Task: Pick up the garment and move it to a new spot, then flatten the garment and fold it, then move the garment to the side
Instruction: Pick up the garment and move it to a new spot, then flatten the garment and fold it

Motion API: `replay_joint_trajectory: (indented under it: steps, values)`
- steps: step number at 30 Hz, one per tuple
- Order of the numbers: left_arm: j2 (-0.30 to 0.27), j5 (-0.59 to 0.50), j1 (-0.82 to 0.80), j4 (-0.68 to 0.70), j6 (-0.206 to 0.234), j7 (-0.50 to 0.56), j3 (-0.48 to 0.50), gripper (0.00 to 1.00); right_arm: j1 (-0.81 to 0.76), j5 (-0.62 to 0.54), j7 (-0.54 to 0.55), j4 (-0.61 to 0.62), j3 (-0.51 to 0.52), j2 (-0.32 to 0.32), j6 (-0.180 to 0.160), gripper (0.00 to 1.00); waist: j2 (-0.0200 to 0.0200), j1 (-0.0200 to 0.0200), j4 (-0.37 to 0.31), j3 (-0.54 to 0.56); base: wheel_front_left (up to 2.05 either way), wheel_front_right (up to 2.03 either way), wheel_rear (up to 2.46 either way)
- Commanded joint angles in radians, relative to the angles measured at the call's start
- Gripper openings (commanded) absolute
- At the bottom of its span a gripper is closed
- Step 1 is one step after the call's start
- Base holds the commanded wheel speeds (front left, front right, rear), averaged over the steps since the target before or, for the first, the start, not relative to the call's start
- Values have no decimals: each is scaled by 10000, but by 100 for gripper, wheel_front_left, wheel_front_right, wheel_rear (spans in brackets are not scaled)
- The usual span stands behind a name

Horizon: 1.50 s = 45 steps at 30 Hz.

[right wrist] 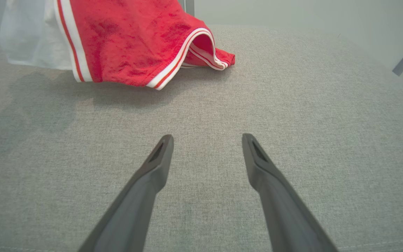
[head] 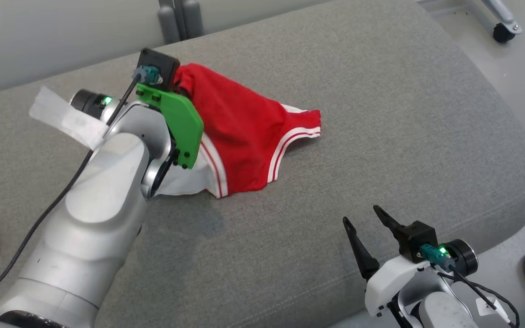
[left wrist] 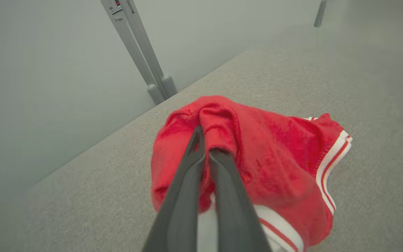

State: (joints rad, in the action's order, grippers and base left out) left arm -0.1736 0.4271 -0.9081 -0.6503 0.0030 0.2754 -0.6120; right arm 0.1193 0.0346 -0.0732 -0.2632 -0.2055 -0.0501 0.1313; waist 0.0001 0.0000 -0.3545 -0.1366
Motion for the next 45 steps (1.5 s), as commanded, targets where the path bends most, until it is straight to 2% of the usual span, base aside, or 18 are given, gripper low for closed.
replay_joint_trajectory:
  steps: [1,8,13,17,18,19,23,26,31,36,39,45]
  values:
    - [-232,-97,182,-341,-23,-178,-40,0,149,75,-117,-43,-1,0,-10,100,-1,0,-169,-553,0,0,0]
    - [-871,-297,359,-1519,414,-637,106,0,391,134,-184,-166,-170,-4,-10,100,-1,0,-79,-699,0,0,0]
    - [-1407,-586,383,-2316,961,-1154,124,0,431,136,-227,-297,-287,-4,-10,100,-1,0,-5,-590,0,0,0]
    - [-1540,-625,370,-2811,1244,-1468,178,0,367,88,-233,-353,-333,-7,-10,100,-1,0,21,-493,0,0,0]
    - [-1569,-612,351,-2901,1281,-1551,194,27,347,82,-227,-365,-331,-6,-10,100,-1,0,24,-474,0,0,0]
    - [-1582,-599,344,-2970,1288,-1669,204,100,326,71,-216,-376,-333,-6,-10,100,-1,0,29,-445,0,0,0]
    - [-1554,-98,630,-3345,1505,-1924,615,100,226,18,-134,-448,-367,-6,-10,100,-1,0,-12,-205,0,0,0]
    - [-1472,205,812,-3517,1642,-1730,860,100,108,-1,-89,-461,-344,-9,-10,100,-1,0,-69,34,0,0,0]
    - [-1235,639,1153,-3111,1400,-1439,1003,100,-133,-82,16,-436,-179,-4,-10,100,-1,0,-23,450,0,0,0]
    - [-515,678,1594,-1770,1138,-1183,583,100,-331,-98,54,-320,65,-3,-10,100,-1,0,68,694,0,0,0]
    - [96,390,1984,-658,1049,-686,-169,100,-315,-88,108,-240,89,-6,-10,100,-1,0,74,681,0,0,0]
    - [384,-19,2265,10,1272,-24,-930,100,-63,104,27,-99,38,-3,-10,100,-1,0,-303,199,0,0,0]
